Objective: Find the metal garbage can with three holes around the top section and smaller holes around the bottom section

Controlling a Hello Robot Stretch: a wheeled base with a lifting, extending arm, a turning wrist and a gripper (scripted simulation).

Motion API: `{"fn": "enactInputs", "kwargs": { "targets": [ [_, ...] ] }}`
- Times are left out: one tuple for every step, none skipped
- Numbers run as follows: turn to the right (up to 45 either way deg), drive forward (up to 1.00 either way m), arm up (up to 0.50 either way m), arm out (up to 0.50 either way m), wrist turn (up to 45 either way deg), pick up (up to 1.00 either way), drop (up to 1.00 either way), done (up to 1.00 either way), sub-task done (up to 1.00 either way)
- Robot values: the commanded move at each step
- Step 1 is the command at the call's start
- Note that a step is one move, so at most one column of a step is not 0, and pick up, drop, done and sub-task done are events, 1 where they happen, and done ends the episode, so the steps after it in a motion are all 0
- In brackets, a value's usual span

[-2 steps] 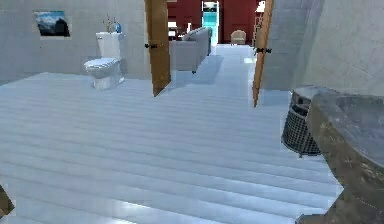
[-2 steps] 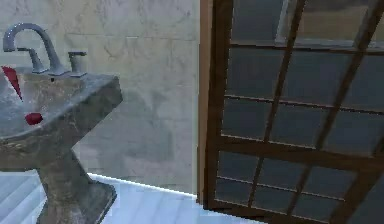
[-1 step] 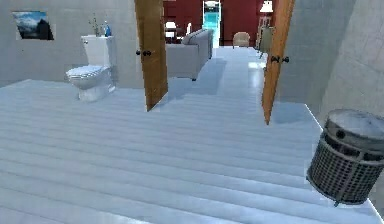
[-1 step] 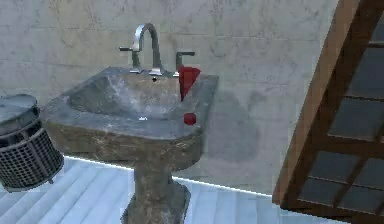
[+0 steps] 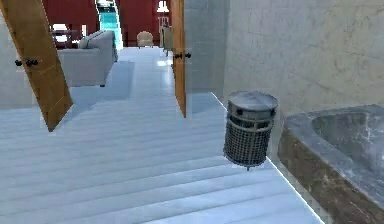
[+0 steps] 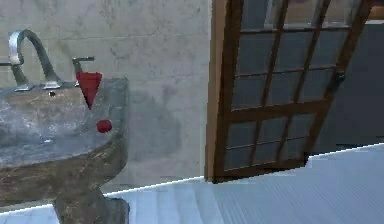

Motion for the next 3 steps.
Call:
{"fn": "enactInputs", "kwargs": {
  "targets": [
    [0.0,0.60,0.00,0.00,0.0,0.00,0.00,0.00,0.00],
    [0.0,0.25,0.00,0.00,0.0,0.00,0.00,0.00,0.00],
    [30.0,0.00,0.00,0.00,0.0,0.00,0.00,0.00,0.00]
  ]
}}
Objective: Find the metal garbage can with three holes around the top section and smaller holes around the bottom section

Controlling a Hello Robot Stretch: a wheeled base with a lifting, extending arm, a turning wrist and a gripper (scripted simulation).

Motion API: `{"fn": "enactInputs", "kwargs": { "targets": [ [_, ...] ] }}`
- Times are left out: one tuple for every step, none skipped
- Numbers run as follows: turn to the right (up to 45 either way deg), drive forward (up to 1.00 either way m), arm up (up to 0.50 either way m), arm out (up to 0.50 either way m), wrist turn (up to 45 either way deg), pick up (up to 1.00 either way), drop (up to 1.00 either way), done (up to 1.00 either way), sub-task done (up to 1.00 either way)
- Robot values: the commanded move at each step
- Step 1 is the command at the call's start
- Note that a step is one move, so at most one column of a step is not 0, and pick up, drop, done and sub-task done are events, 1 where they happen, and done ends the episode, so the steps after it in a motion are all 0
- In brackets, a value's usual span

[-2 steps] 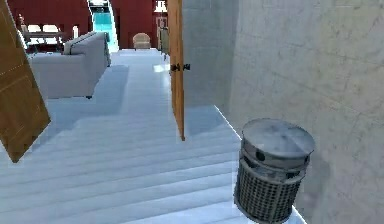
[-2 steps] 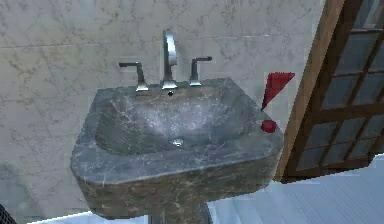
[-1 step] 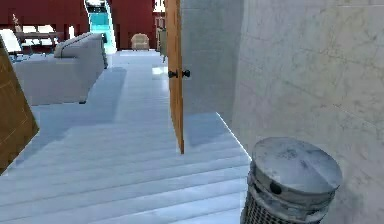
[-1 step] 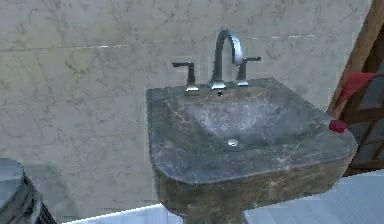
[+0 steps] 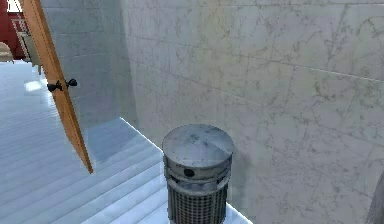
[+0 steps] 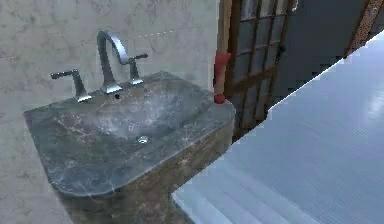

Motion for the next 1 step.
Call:
{"fn": "enactInputs", "kwargs": {
  "targets": [
    [0.0,0.00,0.00,0.00,0.0,0.00,0.00,1.00,0.00]
  ]
}}
